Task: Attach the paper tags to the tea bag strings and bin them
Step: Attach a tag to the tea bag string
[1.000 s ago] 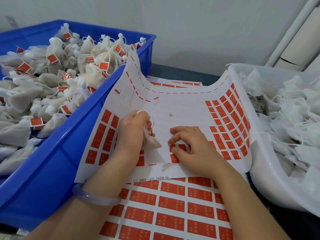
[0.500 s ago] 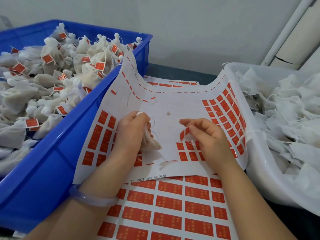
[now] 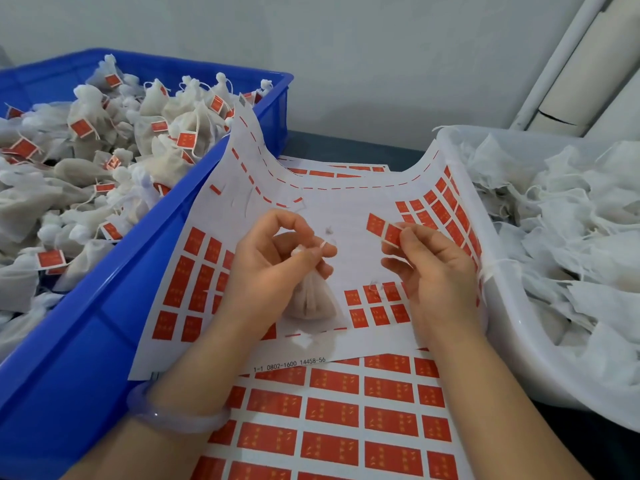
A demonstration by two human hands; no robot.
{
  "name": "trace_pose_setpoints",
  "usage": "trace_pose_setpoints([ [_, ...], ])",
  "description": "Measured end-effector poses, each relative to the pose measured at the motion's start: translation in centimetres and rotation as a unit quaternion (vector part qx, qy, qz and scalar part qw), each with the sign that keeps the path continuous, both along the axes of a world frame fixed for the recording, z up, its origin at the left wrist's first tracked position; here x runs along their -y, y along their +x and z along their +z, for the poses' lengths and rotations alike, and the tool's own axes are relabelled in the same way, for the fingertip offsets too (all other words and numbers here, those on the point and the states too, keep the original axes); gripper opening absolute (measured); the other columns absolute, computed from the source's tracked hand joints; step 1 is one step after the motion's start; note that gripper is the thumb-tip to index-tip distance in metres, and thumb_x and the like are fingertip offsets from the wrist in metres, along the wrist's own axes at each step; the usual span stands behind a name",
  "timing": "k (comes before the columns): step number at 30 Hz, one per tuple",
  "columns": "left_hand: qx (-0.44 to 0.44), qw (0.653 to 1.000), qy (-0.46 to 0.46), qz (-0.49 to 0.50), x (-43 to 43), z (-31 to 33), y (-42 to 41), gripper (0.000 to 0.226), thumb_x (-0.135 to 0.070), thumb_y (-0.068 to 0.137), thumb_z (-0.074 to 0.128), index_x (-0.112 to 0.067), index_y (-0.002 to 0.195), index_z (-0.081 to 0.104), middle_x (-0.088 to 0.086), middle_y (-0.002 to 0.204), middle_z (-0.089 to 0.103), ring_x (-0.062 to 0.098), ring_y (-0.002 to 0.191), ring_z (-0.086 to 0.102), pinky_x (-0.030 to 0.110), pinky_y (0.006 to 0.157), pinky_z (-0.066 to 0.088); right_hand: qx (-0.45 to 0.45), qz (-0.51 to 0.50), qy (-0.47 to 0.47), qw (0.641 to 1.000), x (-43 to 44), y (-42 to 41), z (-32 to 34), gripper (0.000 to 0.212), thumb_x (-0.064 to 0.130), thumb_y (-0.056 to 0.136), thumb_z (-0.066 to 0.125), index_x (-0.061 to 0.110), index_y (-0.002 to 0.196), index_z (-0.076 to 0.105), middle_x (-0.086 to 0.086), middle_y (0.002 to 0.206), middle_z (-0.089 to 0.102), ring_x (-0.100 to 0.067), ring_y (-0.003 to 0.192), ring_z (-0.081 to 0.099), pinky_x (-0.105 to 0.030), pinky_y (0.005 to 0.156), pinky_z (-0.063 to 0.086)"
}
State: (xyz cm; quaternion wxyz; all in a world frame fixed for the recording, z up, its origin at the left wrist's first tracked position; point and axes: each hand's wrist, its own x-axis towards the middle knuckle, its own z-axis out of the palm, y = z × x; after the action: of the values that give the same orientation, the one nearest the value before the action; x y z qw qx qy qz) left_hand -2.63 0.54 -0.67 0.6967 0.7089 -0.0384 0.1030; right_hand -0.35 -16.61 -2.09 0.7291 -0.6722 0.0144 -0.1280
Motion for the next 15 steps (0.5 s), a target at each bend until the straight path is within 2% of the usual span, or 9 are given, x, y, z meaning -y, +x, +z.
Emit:
trace_pose_setpoints([
  [2, 0.037, 0.999, 0.036, -0.002, -0.14, 0.13, -0.12, 0.027, 0.005, 0.086, 0.055, -0.019, 0.077, 0.061, -0.007, 0.077, 0.070, 0.016, 0.063, 0.068, 0.020, 0.061, 0.054, -0.012, -0.002, -0.009, 1.000, -0.08, 0.13, -0.22, 0.015, 0.041, 0.079, 0.057, 0.031, 0.078, 0.068, 0.017, 0.082, 0.071, -0.008, 0.078, 0.069, -0.019, 0.064, 0.054],
  [5, 0.074, 0.995, 0.074, -0.004, -0.41, 0.32, -0.40, 0.042, 0.011, 0.085, 0.053, -0.026, 0.071, 0.067, -0.011, 0.072, 0.069, 0.012, 0.068, 0.067, 0.018, 0.064, 0.054, -0.022, -0.005, -0.013, 1.000, -0.02, 0.24, -0.43, 0.016, 0.039, 0.087, 0.052, 0.031, 0.080, 0.064, 0.016, 0.078, 0.070, -0.008, 0.075, 0.069, -0.020, 0.065, 0.055],
  [8, 0.083, 0.993, 0.087, 0.010, -0.67, 0.55, -0.45, 0.042, 0.009, 0.084, 0.056, -0.029, 0.073, 0.069, -0.017, 0.073, 0.070, 0.005, 0.074, 0.066, 0.012, 0.065, 0.052, -0.024, -0.009, -0.020, 0.999, 0.05, 0.28, -0.52, 0.017, 0.037, 0.089, 0.051, 0.030, 0.081, 0.064, 0.015, 0.077, 0.070, -0.008, 0.074, 0.069, -0.023, 0.067, 0.055],
  [15, 0.051, 0.999, 0.016, -0.011, -0.96, 0.98, -0.50, 0.034, 0.006, 0.084, 0.057, -0.024, 0.077, 0.071, -0.011, 0.073, 0.073, 0.011, 0.066, 0.070, 0.014, 0.058, 0.052, -0.022, -0.001, -0.021, 1.000, -0.02, 0.22, -0.35, 0.017, 0.030, 0.091, 0.055, 0.028, 0.078, 0.066, 0.012, 0.077, 0.071, -0.011, 0.073, 0.069, -0.021, 0.064, 0.054],
])
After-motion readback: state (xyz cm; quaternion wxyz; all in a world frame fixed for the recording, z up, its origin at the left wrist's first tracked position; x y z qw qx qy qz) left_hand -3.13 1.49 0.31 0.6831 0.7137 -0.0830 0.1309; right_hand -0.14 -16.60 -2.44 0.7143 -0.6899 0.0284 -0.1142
